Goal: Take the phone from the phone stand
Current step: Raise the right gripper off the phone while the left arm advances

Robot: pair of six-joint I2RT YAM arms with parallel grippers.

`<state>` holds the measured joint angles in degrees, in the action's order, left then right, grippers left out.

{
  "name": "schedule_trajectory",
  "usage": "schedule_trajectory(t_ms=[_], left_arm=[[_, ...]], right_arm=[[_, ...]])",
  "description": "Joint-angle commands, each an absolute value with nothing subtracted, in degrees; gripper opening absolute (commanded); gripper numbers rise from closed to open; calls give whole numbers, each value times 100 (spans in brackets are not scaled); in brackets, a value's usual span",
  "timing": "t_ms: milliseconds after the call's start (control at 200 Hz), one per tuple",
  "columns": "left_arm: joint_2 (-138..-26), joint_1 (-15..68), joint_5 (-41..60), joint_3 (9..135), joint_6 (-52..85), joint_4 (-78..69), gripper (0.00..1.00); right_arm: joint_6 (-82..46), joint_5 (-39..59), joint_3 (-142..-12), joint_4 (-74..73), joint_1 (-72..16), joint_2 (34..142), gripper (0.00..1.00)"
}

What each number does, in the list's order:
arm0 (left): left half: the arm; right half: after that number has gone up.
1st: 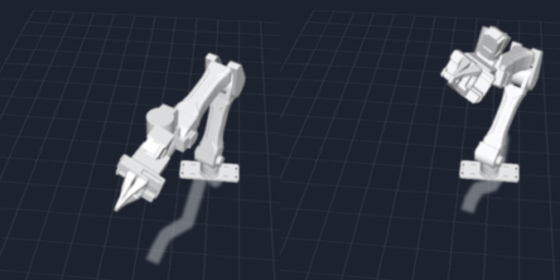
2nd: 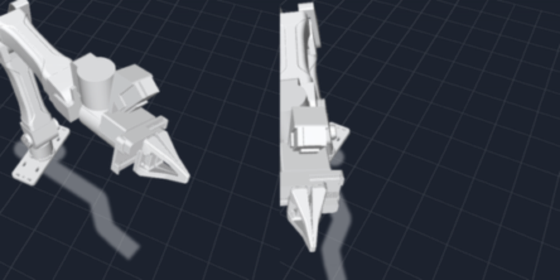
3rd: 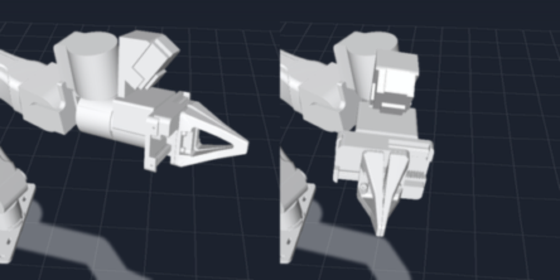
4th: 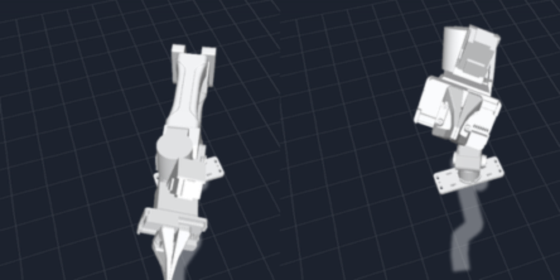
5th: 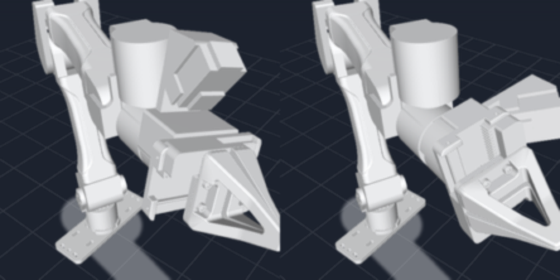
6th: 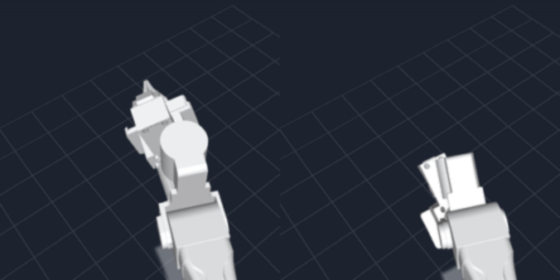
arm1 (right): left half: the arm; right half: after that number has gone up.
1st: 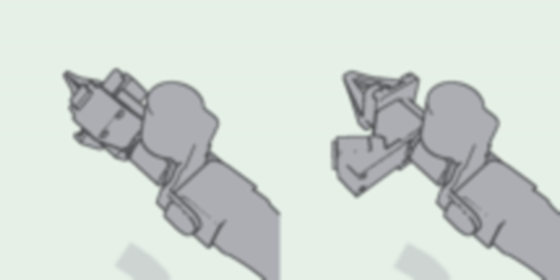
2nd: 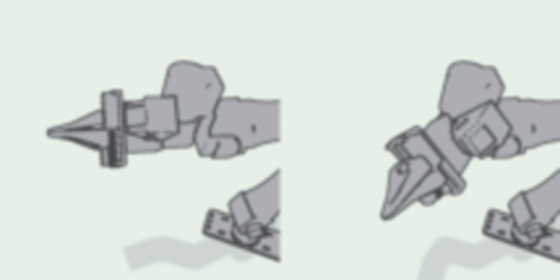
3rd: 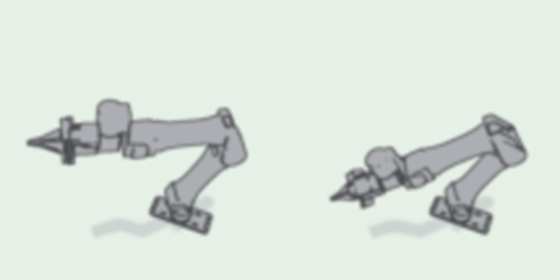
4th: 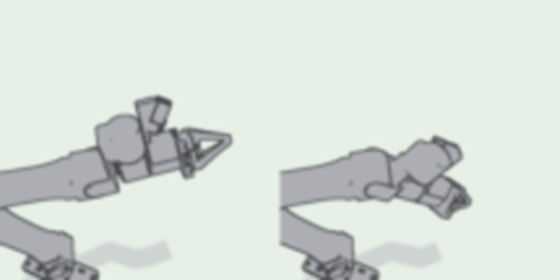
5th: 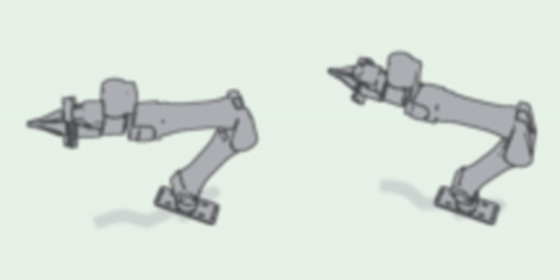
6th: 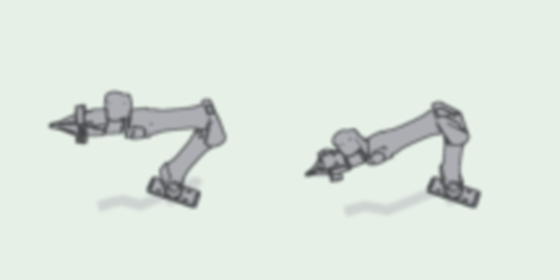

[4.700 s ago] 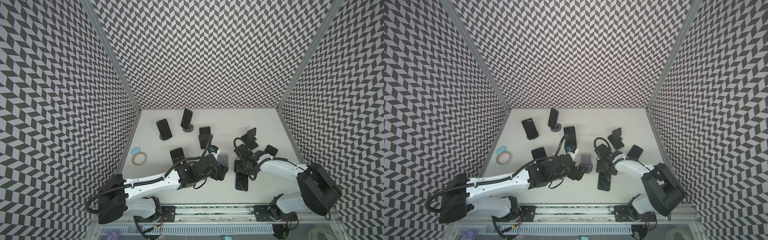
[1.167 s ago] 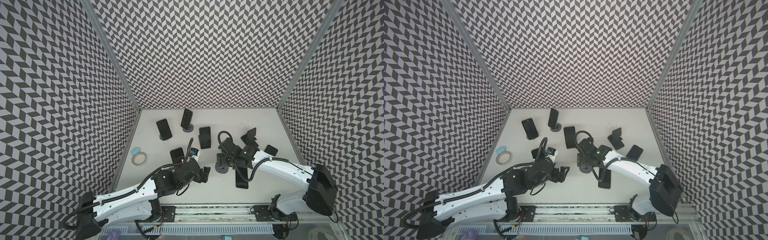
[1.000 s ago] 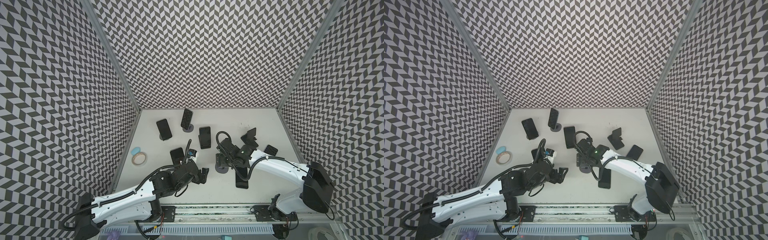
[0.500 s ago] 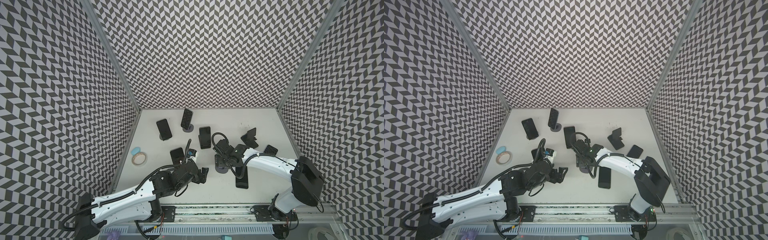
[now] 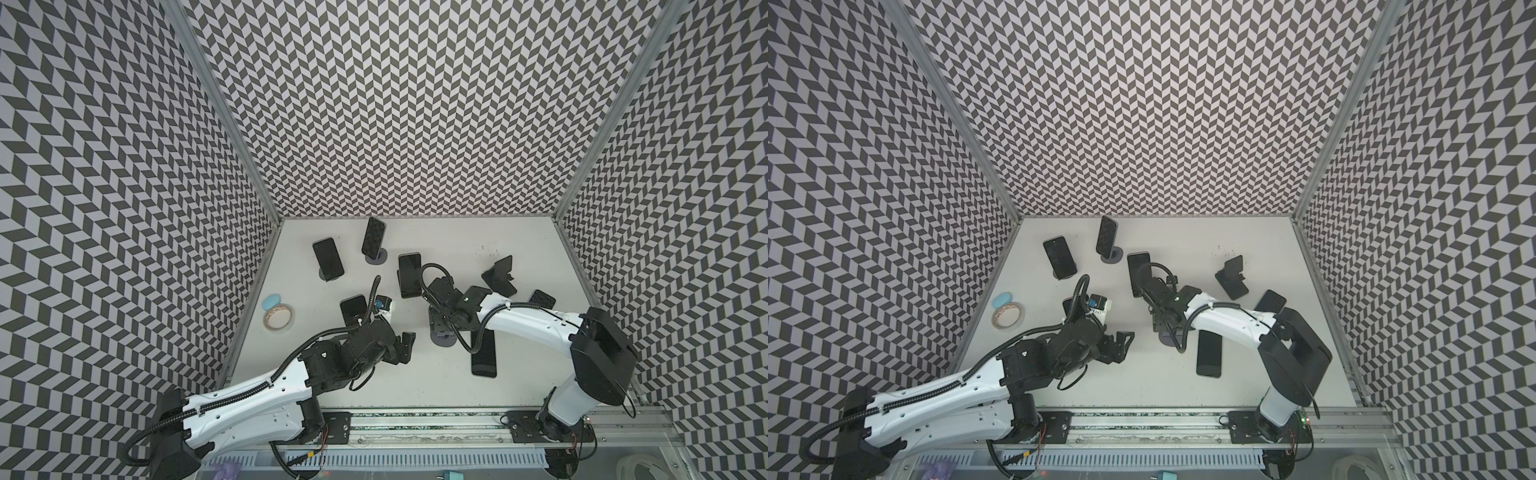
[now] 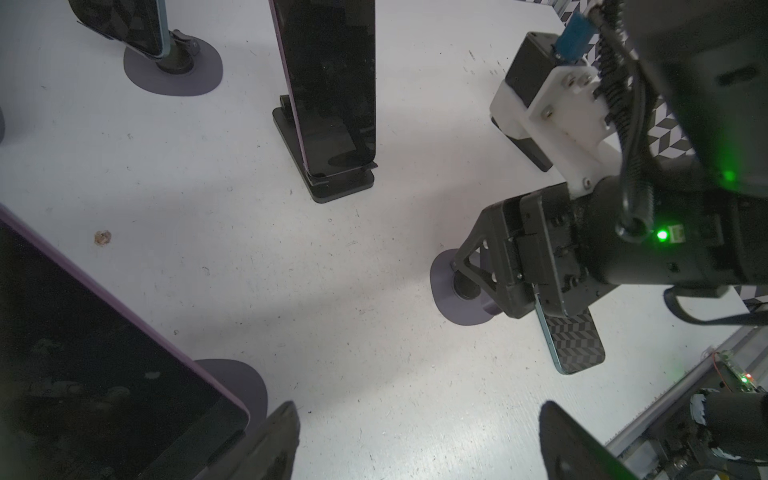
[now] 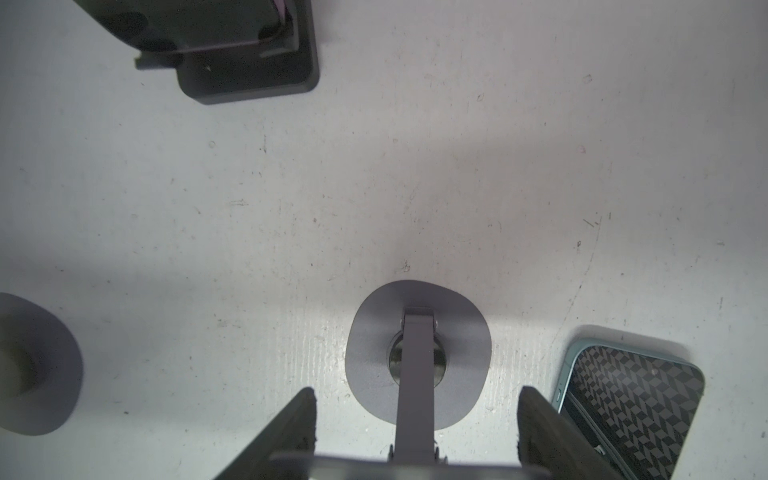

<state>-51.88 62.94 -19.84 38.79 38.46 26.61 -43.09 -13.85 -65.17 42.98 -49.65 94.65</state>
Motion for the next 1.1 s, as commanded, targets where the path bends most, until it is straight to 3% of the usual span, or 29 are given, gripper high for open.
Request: schedule_trajectory(t_ms=[0, 466, 1096], left_arm=[[-5235, 6236, -1989, 3895, 3809, 2480, 90], [-5389, 6170, -1938, 3950, 3738, 2324, 90], [-6426, 5880, -1725, 4845, 3070, 1702, 89]], right_arm=[[-4298, -1552, -6645, 4188, -4922, 9502, 71], [-4122, -1574, -6592, 4163, -4826, 9390, 54], [-3248, -1328, -6923, 3982, -3695, 9155, 50]])
